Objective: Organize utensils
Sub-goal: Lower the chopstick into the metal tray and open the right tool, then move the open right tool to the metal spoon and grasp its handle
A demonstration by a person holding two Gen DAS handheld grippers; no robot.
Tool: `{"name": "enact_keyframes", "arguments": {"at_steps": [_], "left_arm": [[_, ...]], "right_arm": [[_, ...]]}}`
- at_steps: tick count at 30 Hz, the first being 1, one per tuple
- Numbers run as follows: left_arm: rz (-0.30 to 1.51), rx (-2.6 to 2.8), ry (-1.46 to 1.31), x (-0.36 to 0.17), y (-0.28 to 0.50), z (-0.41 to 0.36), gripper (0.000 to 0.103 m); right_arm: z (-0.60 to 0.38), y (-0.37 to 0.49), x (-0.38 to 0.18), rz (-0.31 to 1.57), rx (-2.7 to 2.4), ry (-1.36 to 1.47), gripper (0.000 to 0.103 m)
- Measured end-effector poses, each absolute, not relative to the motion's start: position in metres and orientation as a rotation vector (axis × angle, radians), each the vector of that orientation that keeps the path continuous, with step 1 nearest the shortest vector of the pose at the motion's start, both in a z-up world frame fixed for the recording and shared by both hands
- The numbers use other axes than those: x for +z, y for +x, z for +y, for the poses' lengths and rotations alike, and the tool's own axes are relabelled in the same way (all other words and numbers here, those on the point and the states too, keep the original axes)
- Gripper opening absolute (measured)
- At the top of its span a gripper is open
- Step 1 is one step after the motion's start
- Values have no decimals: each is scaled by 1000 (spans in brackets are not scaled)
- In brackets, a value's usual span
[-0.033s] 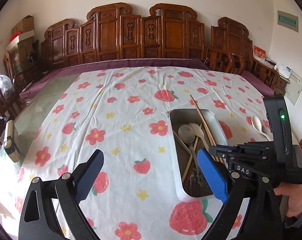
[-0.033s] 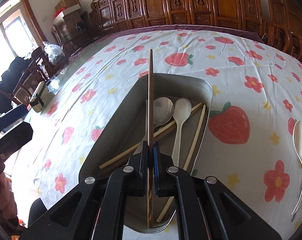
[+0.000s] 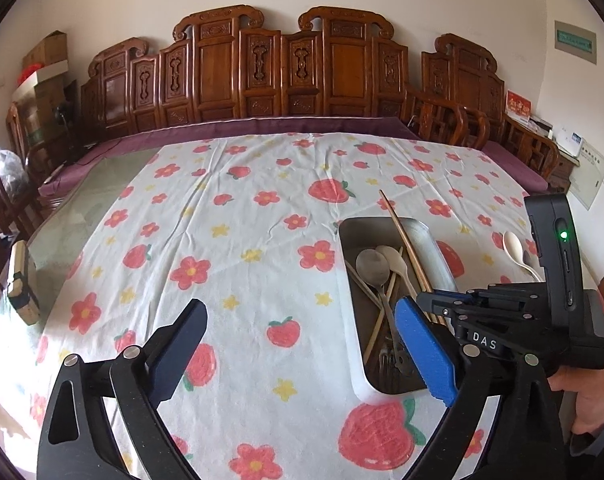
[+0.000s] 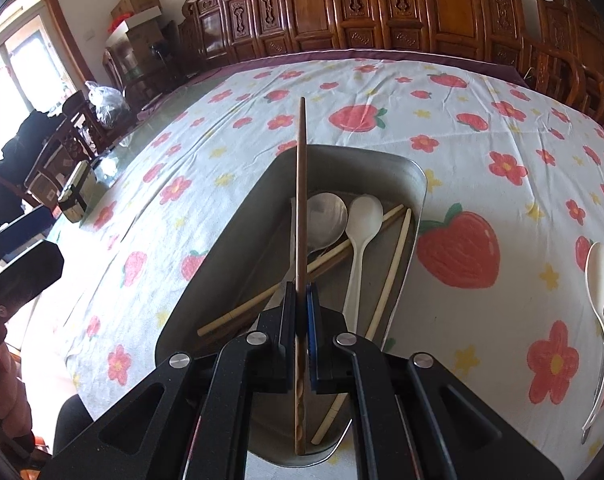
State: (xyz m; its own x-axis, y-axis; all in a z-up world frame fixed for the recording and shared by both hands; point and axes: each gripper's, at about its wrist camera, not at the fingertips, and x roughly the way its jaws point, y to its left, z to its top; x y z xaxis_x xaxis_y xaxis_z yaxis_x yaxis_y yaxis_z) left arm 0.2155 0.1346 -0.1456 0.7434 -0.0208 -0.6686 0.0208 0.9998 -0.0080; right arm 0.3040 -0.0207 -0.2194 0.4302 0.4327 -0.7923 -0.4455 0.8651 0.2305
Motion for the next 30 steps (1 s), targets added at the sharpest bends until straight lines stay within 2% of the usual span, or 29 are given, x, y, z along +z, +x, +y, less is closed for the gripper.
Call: {"name": "enact_keyframes", "arguments": {"at_steps": [15, 17, 19, 23, 30], "left_arm": [[740, -53, 44, -152, 212, 110, 95], [741, -66, 61, -154, 210, 101, 95], [747, -76, 69, -157, 209, 92, 95], [760, -108, 76, -160, 209, 70, 95], [756, -163, 90, -157, 209, 32, 95]], "right_arm": [[-79, 277, -190, 901, 548, -43, 8], [-98, 270, -185, 886, 534, -49, 13], [-117, 263, -182, 877, 522, -48, 22], [-152, 252, -179, 871, 489, -71, 24], [-220, 251, -188, 885, 392, -112, 33]]}}
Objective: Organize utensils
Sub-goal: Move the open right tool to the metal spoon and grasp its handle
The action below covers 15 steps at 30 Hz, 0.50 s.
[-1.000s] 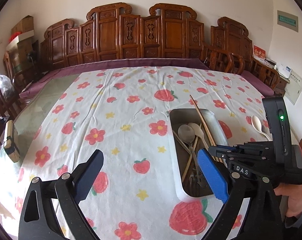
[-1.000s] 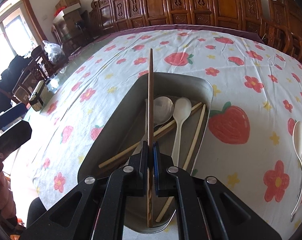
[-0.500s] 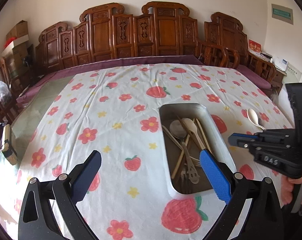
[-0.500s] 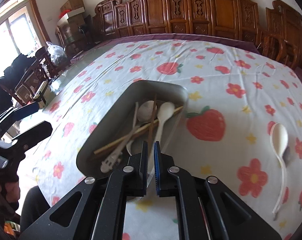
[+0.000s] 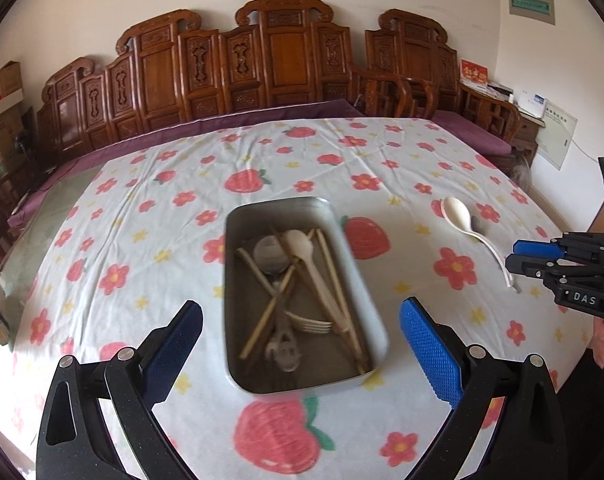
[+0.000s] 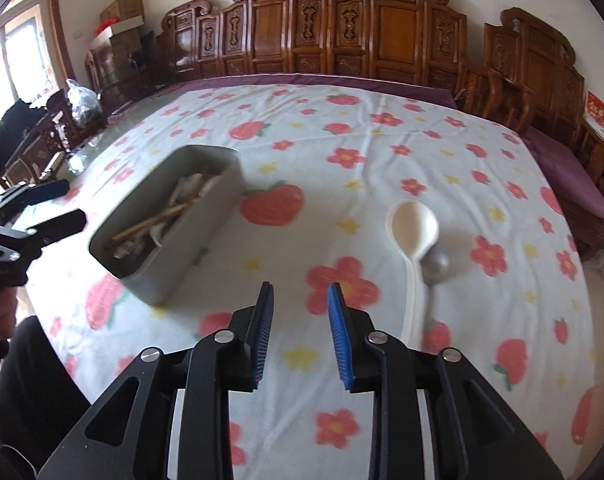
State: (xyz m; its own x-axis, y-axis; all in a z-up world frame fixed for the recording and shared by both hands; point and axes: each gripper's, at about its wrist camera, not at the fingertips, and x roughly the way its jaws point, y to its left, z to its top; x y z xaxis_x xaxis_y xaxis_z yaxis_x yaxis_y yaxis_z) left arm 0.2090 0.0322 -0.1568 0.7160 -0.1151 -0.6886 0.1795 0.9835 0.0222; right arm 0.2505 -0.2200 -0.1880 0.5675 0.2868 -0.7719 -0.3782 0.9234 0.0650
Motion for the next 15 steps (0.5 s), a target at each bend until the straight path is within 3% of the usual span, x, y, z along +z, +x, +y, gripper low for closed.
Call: {"name": "enact_keyframes", "arguments": {"at_steps": [15], "left_arm": [[760, -272, 109, -159, 220, -46, 95]], "right_arm": [[-282, 301, -229, 976, 287, -48, 33]]}}
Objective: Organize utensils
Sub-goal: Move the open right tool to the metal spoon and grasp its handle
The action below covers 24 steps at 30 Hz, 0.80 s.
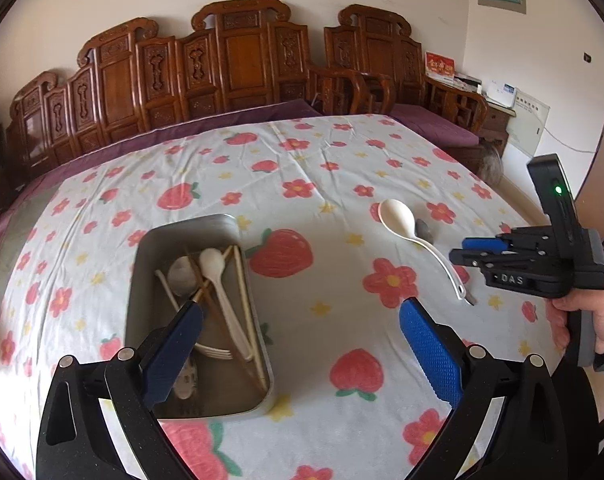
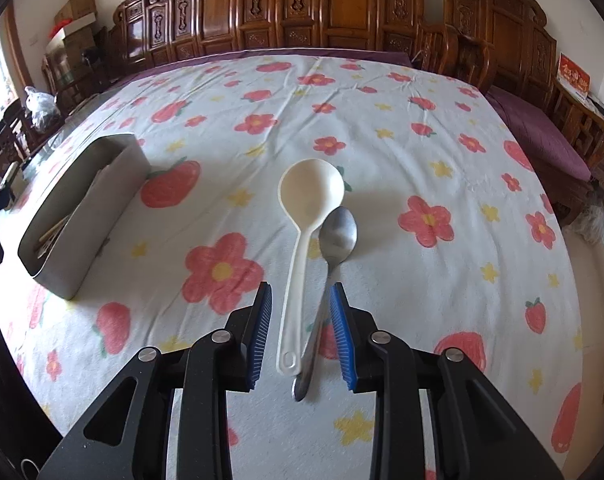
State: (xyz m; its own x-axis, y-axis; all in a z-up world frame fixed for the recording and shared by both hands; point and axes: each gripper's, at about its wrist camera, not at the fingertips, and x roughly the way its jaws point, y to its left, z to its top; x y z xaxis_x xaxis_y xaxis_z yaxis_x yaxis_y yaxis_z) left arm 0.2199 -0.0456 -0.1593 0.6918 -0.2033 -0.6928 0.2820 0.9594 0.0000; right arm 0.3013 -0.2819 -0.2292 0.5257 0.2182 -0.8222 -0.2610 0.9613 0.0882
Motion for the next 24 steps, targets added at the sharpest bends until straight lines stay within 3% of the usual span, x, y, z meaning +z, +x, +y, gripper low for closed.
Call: {"name": "enact_keyframes", "arguments": {"at_steps": [14, 16, 24], "left_arm": [[803, -295, 127, -171, 238, -79, 95], [805, -294, 129, -171, 239, -81, 95], [807, -303, 136, -173, 239, -87, 95]], "right_arm": [[-292, 339, -260, 1058, 270, -22, 32], [-292, 342, -262, 1069, 257, -31, 25], [-277, 349, -264, 1108, 261, -114, 25]]}}
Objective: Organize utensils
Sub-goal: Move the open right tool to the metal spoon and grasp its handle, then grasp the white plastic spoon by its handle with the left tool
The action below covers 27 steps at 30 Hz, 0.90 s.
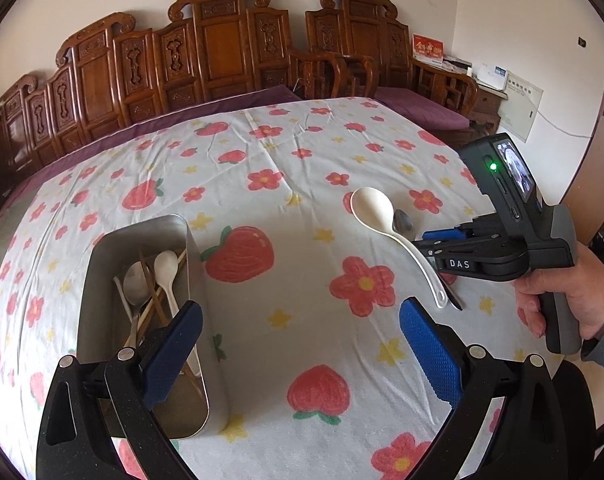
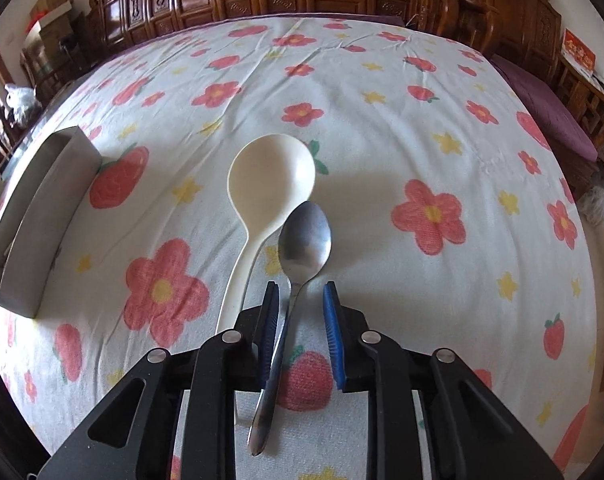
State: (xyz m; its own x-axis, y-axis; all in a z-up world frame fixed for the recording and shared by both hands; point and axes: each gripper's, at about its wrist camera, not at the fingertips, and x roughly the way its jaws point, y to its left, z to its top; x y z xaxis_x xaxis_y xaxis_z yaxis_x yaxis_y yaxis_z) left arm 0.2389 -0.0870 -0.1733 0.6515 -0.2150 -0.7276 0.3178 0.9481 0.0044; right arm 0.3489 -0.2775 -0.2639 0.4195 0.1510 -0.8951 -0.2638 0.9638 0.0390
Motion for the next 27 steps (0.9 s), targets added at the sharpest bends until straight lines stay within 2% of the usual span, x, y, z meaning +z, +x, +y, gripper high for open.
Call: {"name": "enact_keyframes", "arguments": {"at_steps": [5, 9, 10, 20, 27], "left_arm": [[811, -304, 132, -175, 239, -90, 95], [817, -304, 138, -175, 242, -96, 95], [820, -305, 138, -175, 244, -98, 95], [848, -348, 132, -178, 266, -136, 95], [935, -389, 87, -201, 298, -175, 95]], "right_arm": [[-271, 349, -264, 1140, 255, -177, 23], [-274, 349, -263, 1175, 255, -206, 4], [-276, 349, -263, 1183, 257, -207, 3], [-313, 337, -258, 1171, 212, -208, 2], [-337, 325, -243, 1131, 222, -166, 2]]}}
